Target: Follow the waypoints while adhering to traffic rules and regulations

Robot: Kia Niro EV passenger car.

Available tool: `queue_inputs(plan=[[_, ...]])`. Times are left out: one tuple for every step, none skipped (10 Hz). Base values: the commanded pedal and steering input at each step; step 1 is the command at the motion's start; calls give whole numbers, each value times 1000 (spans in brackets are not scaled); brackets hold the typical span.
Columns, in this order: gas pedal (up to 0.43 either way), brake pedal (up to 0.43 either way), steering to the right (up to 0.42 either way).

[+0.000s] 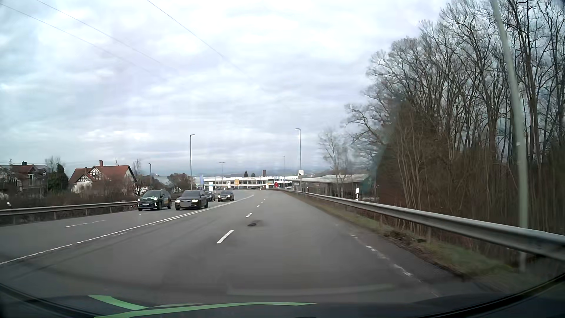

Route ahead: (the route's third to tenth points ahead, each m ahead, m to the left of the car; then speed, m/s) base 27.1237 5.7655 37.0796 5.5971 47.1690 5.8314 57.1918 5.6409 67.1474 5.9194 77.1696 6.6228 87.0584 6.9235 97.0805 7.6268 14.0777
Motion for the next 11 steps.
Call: queue_inputs(plan=[[59, 0, 0], [59, 0, 0], [59, 0, 0], [59, 0, 0], [59, 0, 0], [59, 0, 0], [59, 0, 0], [59, 0, 0], [47, 0, 0], [47, 0, 0], [47, 0, 0]])
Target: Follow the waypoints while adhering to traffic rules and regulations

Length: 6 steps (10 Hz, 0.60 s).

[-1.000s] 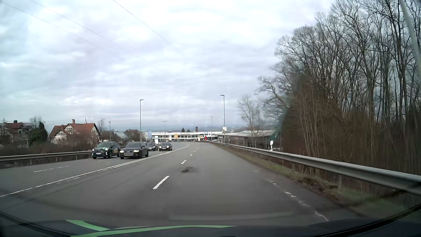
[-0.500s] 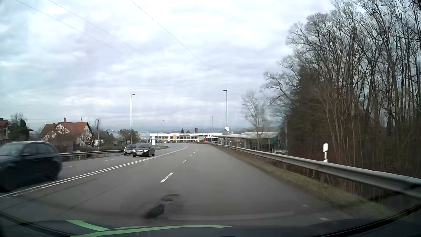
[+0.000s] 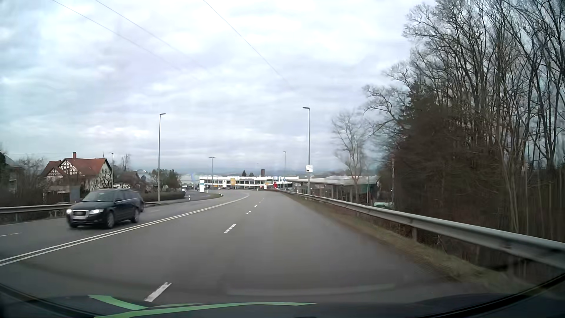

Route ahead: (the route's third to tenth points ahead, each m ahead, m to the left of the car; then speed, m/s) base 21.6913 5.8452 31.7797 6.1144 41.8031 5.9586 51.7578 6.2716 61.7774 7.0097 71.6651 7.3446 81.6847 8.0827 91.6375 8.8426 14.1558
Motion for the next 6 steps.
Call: queue_inputs(plan=[[47, 0, 0], [47, 0, 0], [47, 0, 0], [47, 0, 0], [47, 0, 0], [47, 0, 0]])
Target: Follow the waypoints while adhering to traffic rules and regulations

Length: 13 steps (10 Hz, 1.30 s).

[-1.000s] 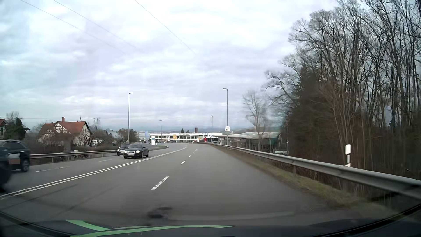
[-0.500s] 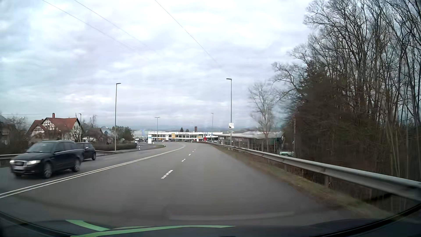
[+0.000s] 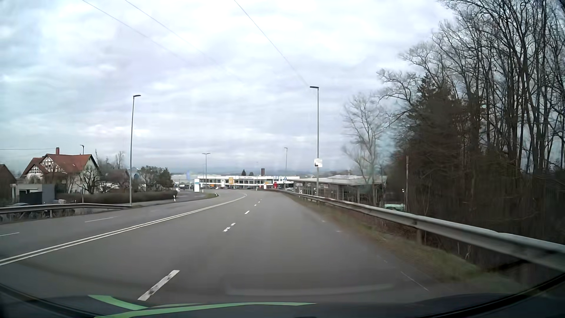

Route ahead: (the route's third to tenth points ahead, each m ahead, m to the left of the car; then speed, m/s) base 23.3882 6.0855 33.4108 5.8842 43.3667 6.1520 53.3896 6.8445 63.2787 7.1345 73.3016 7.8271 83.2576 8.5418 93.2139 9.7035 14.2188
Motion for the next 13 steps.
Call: queue_inputs(plan=[[39, 0, 0], [28, 0, 0], [0, 0, 0], [0, 0, 0], [0, 0, 0], [0, 0, 0], [0, 0, 0], [0, 0, -1], [0, 0, 0], [0, 0, -1], [0, 0, 0], [0, 0, -1], [0, 0, -2]])
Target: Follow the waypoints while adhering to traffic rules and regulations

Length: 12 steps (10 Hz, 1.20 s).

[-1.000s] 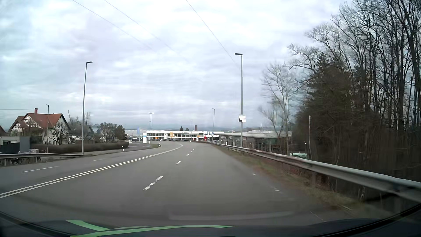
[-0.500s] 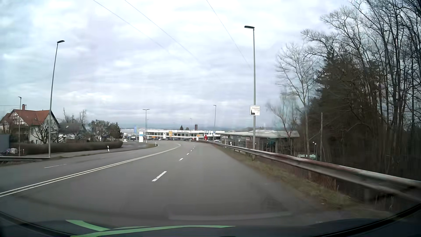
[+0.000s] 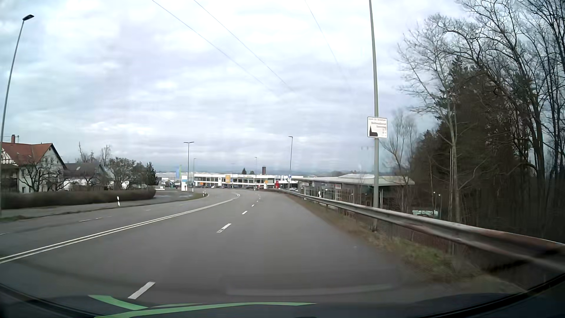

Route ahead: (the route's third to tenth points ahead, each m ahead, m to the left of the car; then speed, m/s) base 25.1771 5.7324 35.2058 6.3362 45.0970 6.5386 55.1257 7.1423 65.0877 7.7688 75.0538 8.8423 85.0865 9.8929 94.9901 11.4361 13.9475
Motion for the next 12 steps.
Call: queue_inputs(plan=[[0, 0, -3], [0, 0, -3], [0, 0, -3], [0, 0, -3], [0, 0, -3], [0, 0, -3], [0, 0, -3], [0, 0, -3], [0, 0, -3], [0, 0, -3], [0, 0, -3], [0, 0, -3]])
